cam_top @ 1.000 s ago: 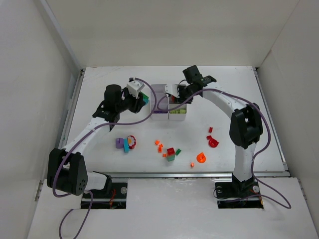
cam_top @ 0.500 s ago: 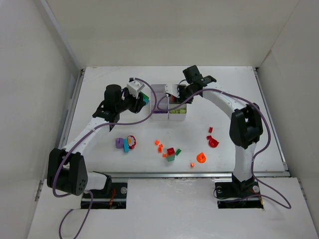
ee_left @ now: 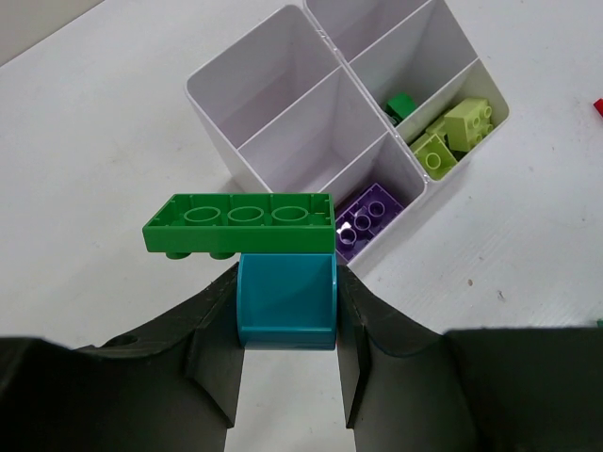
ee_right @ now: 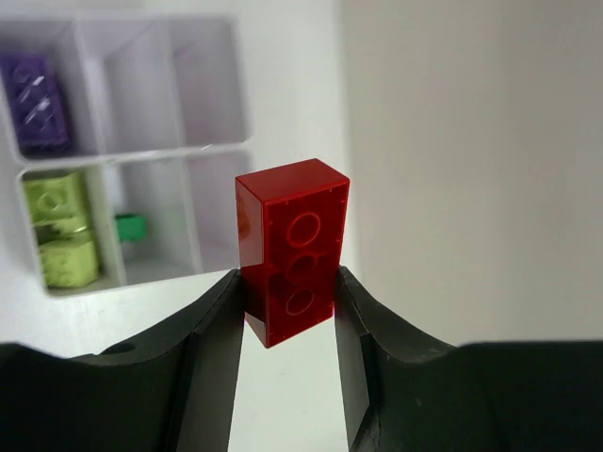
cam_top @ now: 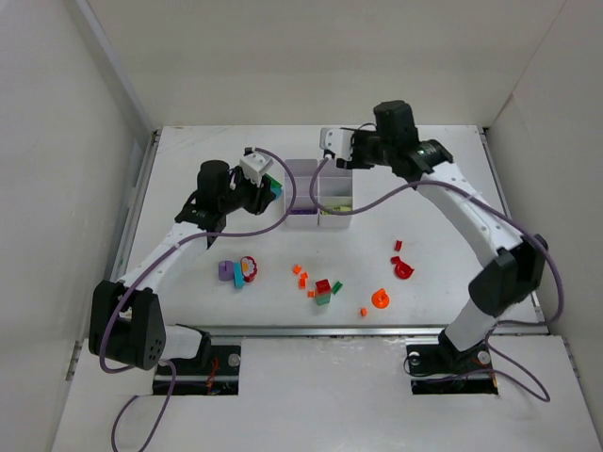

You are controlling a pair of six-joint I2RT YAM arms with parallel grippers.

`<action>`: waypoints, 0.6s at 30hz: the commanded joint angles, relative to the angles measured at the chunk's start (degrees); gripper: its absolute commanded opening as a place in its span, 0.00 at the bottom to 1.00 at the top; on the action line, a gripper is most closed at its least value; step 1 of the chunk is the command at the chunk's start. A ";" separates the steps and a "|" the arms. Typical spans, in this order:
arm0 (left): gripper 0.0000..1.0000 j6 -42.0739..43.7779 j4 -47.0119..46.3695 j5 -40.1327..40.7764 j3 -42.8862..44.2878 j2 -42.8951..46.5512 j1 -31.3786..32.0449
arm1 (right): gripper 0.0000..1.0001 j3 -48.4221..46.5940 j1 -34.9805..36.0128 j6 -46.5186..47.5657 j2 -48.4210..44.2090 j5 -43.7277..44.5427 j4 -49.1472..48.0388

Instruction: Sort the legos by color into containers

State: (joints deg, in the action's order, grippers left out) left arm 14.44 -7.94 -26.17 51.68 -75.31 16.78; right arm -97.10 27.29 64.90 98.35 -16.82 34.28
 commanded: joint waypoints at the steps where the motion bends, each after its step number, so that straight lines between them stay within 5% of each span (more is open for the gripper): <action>1: 0.00 -0.99 -2.60 -1.07 -1.05 1.39 -0.16 | 0.00 -0.02 1.36 -0.83 -5.09 0.82 -6.07; 18: 0.00 -0.99 -2.07 -1.60 -0.53 0.86 -0.16 | 0.00 0.42 3.03 -0.83 -8.17 1.88 -7.56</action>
State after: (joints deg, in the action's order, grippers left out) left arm 14.22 -7.99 -26.55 51.05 -75.31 16.78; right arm -96.53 29.74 64.64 90.70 -15.16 29.10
